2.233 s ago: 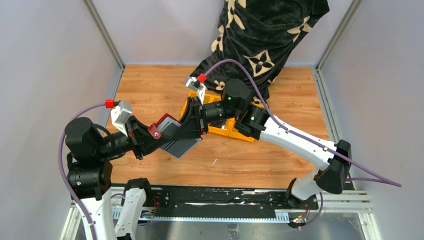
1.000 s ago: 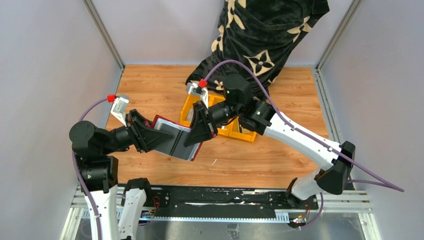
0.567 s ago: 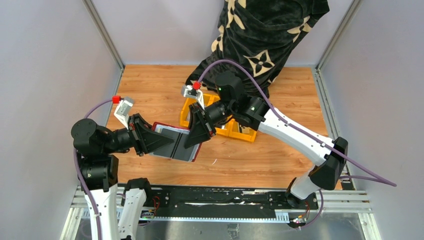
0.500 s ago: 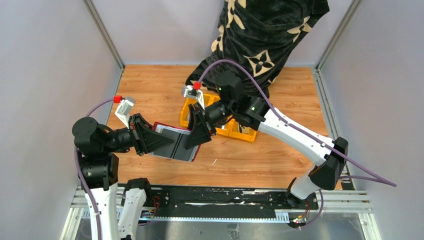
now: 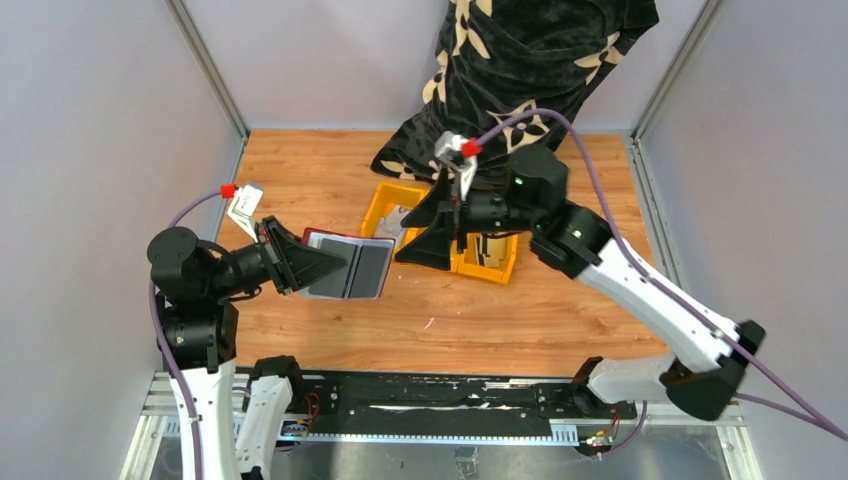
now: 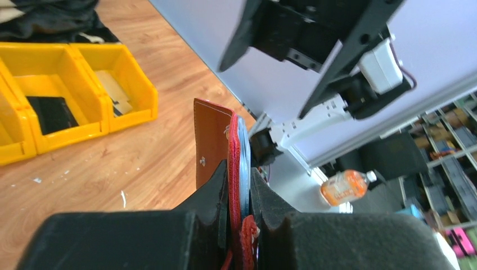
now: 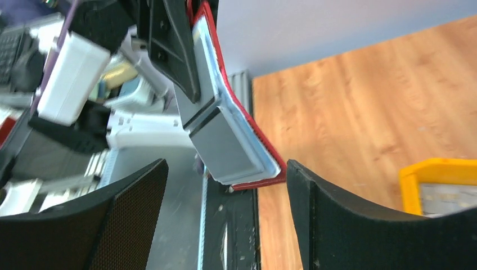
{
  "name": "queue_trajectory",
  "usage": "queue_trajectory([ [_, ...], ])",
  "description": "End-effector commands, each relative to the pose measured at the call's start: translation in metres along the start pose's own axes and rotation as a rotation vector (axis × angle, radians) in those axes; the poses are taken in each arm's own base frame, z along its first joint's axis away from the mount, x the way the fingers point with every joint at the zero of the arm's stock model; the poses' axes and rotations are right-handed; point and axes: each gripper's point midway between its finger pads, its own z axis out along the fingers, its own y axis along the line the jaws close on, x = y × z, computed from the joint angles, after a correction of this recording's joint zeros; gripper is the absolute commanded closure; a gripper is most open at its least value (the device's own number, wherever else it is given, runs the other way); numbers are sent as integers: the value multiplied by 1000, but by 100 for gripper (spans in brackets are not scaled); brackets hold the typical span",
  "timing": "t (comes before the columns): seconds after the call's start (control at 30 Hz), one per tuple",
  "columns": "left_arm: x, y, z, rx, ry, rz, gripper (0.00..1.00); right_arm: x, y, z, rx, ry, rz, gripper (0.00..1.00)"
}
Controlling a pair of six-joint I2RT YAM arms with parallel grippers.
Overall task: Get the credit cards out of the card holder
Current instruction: Remove the credit card from the card holder.
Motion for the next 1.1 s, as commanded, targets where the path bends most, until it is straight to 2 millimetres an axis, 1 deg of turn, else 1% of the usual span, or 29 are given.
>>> queue_trajectory([
  [0.0, -23, 1, 1, -60, -124, 22, 100, -51, -2, -30, 190, -281, -21, 21],
  [0.03, -24, 2, 1, -62, -133, 5, 100, -54, 7, -30, 151, -320, -1, 22],
  [0.1, -27, 2, 2, -58, -150, 4, 100, -53, 22, -25, 67, -347, 67, 25],
  [0.13, -28, 2, 2, -59, -155, -6, 100, -47, 28, -18, 25, -333, 106, 26],
  [0.23, -31, 2, 2, -57, -165, -16, 100, -39, 46, 1, -94, -308, 176, 30],
  [0.33, -32, 0, 2, -52, -170, -24, 100, -31, 53, 19, -151, -281, 222, 32],
  [0.43, -33, -4, 1, -49, -176, -20, 100, -24, 53, 33, -176, -254, 260, 33],
  [0.53, -33, -7, 1, -46, -183, -21, 100, -19, 52, 42, -208, -240, 296, 35],
  [0.87, -34, -9, 0, -43, -194, -25, 100, -6, 45, 64, -230, -213, 362, 39],
  [1.07, -31, -6, 0, -47, -196, -34, 100, -5, 41, 74, -251, -219, 397, 45],
])
